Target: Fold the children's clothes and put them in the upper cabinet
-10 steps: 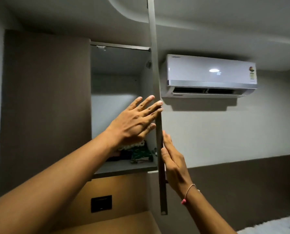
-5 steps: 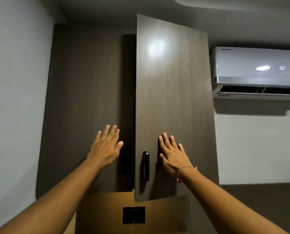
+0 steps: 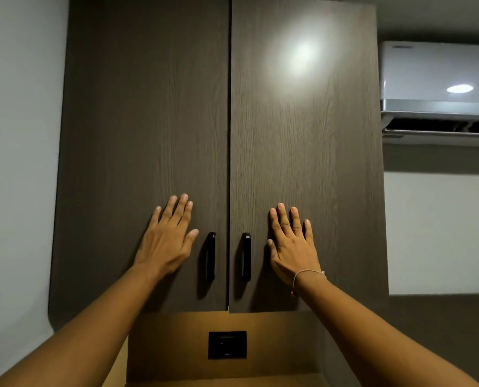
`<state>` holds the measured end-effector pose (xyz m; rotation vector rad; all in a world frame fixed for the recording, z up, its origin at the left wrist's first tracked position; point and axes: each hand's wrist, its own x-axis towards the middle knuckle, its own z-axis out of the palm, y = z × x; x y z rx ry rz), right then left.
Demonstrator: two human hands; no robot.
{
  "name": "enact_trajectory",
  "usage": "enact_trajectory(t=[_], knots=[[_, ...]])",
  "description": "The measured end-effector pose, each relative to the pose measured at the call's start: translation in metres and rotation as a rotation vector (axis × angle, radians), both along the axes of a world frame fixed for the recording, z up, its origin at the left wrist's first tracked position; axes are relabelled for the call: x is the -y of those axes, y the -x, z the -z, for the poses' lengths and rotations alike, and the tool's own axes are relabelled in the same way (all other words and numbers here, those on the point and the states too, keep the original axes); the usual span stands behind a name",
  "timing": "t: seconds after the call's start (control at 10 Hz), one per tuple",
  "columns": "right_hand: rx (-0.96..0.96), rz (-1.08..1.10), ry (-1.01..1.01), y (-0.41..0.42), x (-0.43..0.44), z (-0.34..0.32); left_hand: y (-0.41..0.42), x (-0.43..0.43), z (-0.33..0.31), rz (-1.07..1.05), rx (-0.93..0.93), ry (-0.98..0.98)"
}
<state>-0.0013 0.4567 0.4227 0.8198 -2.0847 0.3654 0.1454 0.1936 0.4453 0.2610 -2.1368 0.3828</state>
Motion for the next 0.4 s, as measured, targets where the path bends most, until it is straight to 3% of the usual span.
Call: enact_trajectory(t=[0.2,0.3,0.4], knots=[[0.092,-0.022,-0.068,-0.010,-0.007,-0.012,-0.003,-0.010,-0.004,-0.026,0.006,-0.025],[0.260,-0.146,-0.055,-0.034,-0.014,-0.033,-0.010,-0.018,-0.010,-0.077,0.036,-0.033],[0.436,-0.681,0.301,-0.072,-0.038,-0.052,-0.014,-0.027,-0.019,-0.079,0.026,-0.020]])
